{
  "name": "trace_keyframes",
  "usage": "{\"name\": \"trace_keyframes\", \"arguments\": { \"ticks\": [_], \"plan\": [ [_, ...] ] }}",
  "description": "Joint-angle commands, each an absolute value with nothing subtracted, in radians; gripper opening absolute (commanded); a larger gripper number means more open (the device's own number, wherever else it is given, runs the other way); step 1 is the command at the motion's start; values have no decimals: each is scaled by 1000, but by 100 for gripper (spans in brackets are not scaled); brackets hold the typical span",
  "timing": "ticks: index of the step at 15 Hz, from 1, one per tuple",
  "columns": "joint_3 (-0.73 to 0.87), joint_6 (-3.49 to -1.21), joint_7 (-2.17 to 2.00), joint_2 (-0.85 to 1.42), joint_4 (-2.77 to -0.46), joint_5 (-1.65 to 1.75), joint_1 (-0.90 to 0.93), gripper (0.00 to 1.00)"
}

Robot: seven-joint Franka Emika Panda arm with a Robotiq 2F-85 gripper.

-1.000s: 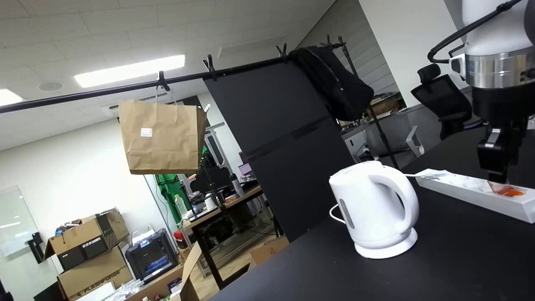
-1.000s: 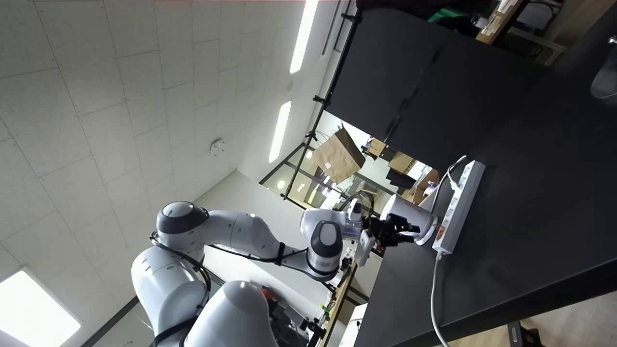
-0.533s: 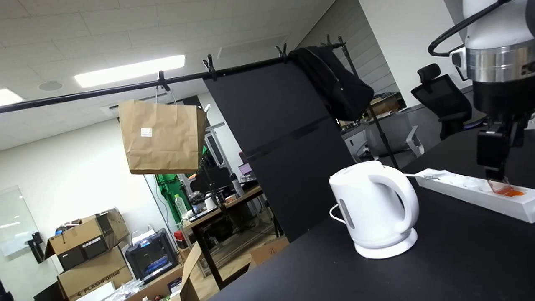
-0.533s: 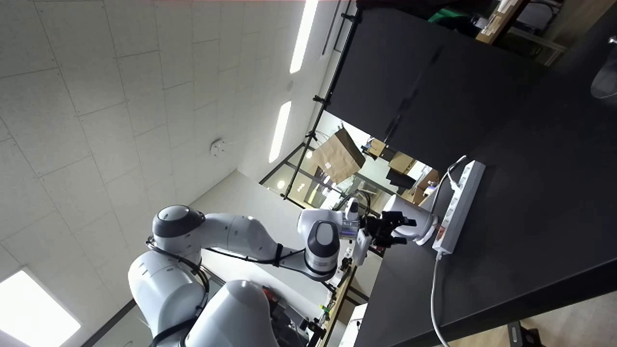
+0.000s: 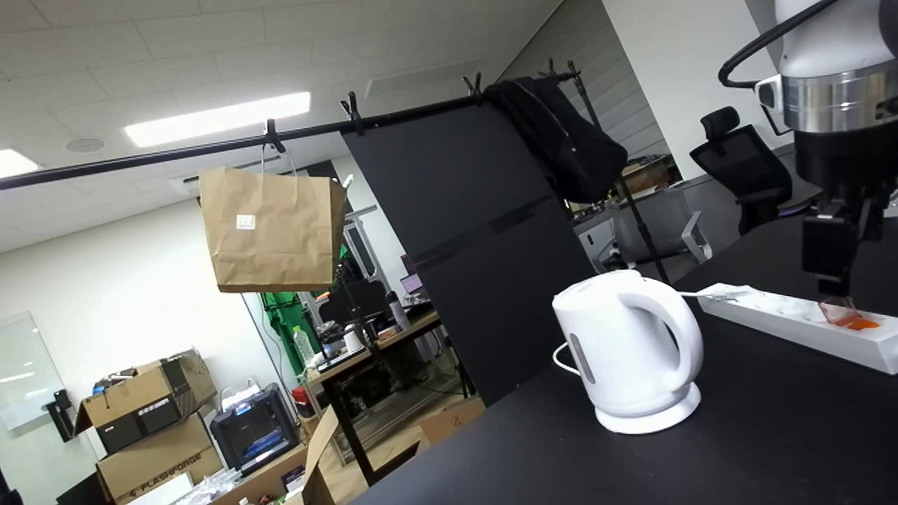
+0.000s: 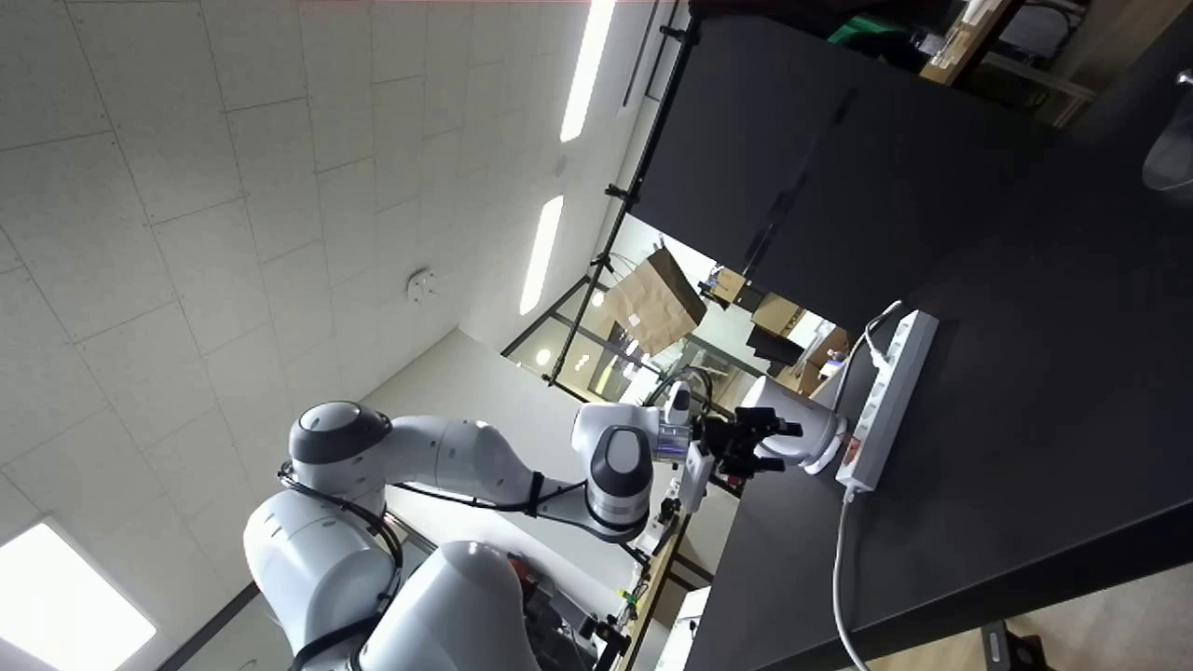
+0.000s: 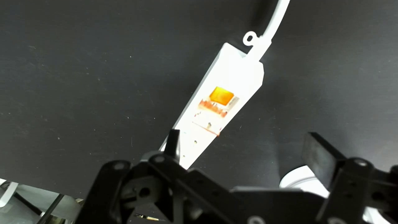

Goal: Turn off the switch on the adapter

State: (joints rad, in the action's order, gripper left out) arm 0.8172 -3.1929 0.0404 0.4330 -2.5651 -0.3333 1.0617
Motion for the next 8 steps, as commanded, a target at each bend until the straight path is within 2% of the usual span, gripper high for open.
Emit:
{"name": "trace_keyframes", "arguments": {
  "ticks": [1,8],
  "plan": [
    [822,-3193,40,433,-2566,-334,1066,100],
    [819,-3193,42,440,-2565,-334,1067,100]
  ]
}}
